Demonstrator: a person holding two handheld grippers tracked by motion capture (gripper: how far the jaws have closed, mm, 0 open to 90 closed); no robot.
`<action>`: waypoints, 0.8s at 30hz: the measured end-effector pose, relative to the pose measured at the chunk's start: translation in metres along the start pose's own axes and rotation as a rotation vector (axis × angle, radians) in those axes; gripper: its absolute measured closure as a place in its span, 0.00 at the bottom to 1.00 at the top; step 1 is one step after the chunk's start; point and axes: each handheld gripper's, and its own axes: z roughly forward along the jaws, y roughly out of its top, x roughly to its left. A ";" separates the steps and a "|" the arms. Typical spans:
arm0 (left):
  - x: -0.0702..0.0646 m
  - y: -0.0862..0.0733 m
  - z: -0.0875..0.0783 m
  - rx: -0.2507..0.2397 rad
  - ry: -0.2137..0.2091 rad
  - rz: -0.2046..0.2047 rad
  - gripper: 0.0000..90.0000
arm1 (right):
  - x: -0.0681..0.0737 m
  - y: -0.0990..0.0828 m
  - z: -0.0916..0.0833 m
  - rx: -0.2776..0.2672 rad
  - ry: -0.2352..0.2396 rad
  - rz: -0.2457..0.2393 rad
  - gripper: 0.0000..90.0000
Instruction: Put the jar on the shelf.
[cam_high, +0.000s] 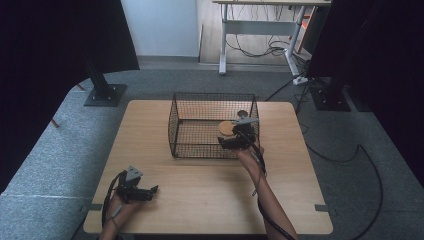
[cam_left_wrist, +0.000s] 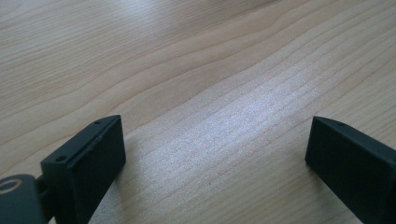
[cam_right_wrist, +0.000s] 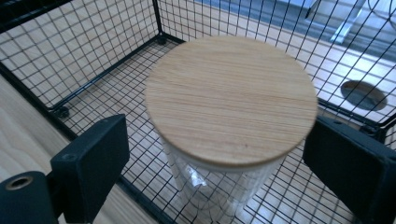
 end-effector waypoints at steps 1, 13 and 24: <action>0.000 0.000 0.000 0.000 0.000 0.000 0.05 | 0.000 0.000 -0.003 -0.004 -0.002 -0.007 0.08; 0.000 0.000 0.000 0.000 0.000 0.000 0.05 | -0.002 -0.004 -0.039 -0.047 -0.006 -0.033 0.08; 0.000 0.000 0.000 0.000 0.001 -0.001 0.05 | -0.008 -0.017 -0.065 -0.041 -0.039 -0.063 0.08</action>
